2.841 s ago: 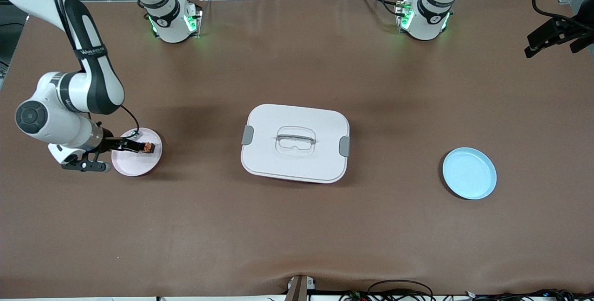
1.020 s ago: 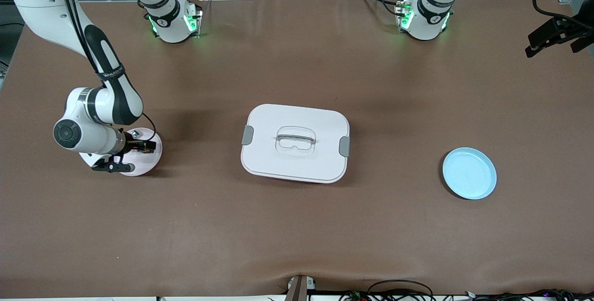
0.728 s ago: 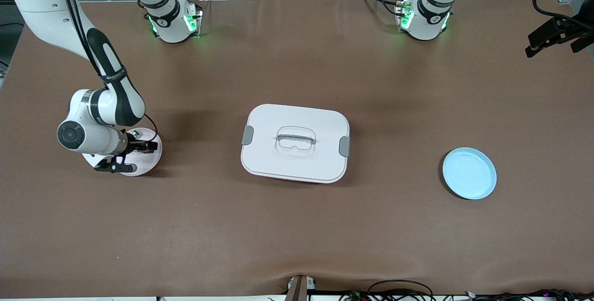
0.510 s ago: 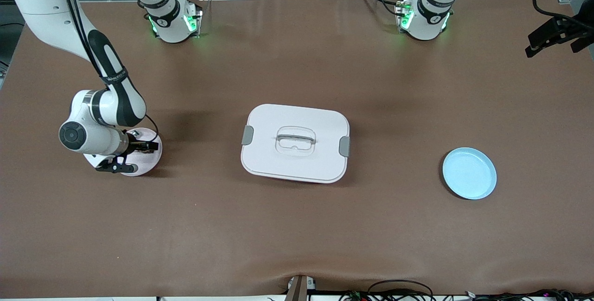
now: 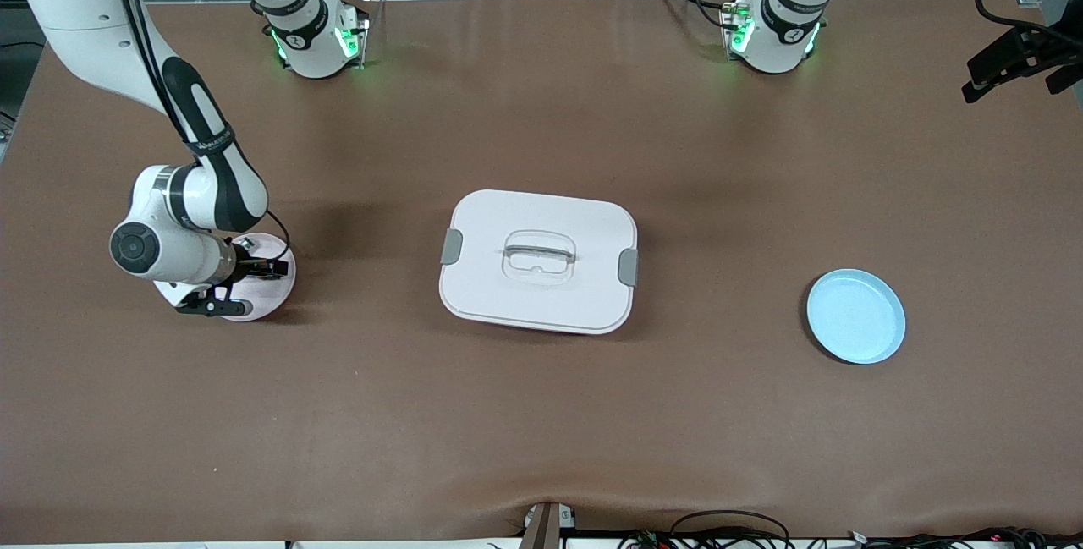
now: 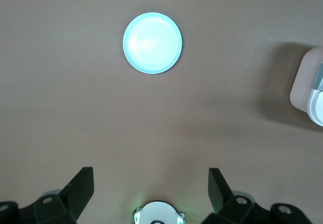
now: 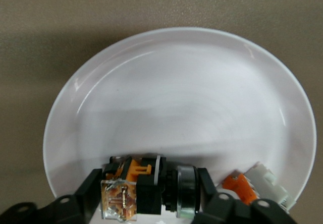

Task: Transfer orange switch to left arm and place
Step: 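Close the right gripper on the black-orange switch, then lift the switch with the right gripper and carry it over the box, then hold the switch above the box while the left gripper reaches it, then grasp the switch with the left gripper and open the right gripper, then carry the switch toward the blue plate while the right gripper withdraws, then lower the switch onto the blue plate and open the left gripper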

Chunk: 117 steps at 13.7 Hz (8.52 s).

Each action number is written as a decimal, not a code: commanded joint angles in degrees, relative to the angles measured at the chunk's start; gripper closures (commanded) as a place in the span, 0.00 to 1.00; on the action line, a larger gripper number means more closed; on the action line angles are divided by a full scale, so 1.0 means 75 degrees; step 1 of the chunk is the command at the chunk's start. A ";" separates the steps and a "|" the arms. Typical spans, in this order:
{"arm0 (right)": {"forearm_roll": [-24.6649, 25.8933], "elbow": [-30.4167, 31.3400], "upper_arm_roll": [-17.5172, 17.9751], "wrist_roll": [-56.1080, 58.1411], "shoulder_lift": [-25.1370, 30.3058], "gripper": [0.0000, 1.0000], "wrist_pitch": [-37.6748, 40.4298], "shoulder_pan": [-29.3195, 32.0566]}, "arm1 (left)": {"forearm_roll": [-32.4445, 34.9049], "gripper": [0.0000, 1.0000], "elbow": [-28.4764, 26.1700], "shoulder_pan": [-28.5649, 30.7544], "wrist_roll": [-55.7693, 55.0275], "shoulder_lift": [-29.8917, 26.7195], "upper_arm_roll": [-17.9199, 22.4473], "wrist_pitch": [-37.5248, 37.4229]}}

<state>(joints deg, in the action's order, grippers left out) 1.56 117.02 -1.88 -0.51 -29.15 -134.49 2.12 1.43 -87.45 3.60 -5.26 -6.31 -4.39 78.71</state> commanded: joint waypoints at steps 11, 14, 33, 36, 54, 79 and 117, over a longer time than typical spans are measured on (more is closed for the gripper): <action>0.0050 -0.1116 0.0087 0.0418 0.0487 0.84 0.1767 0.0056 | 0.0020 0.00 0.0024 0.0107 0.0056 0.0174 -0.0024 0.0274; 0.0050 -0.1330 0.0110 0.0432 0.1130 0.83 0.2496 -0.0013 | 0.0008 0.00 0.0047 0.0095 0.0056 0.0221 -0.0024 0.0310; -0.3835 -0.4739 0.0122 -0.6690 0.1227 0.86 0.6061 -0.3434 | -0.1163 0.00 -0.0023 0.0025 0.0103 0.0150 -0.0796 0.0626; -0.5008 -0.4834 0.0134 -0.7803 0.1063 0.86 0.5372 -0.3727 | -0.2062 0.00 -0.0245 0.0036 0.0115 0.0150 -0.0903 0.0942; -0.8200 -0.4916 0.0122 -1.0994 0.0348 0.89 0.1584 -0.5404 | -0.5862 0.00 -0.2649 0.0001 0.0033 0.0396 -0.3199 0.5044; -0.8188 -0.4927 0.0122 -1.0947 0.0336 0.88 0.1596 -0.5381 | -0.5935 1.00 -0.2438 -0.0573 -0.0624 0.1627 -0.3751 0.6955; -0.0817 -0.2384 0.0133 -0.1622 0.3323 0.00 0.4162 -0.1516 | 0.1379 1.00 -0.3199 0.3856 0.8186 0.2762 -0.3669 0.5558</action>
<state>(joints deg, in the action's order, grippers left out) -6.16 96.77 -2.49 -15.97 -7.23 -102.77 -12.37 10.53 -109.33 31.17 53.07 13.29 -31.31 116.84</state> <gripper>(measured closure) 0.000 0.652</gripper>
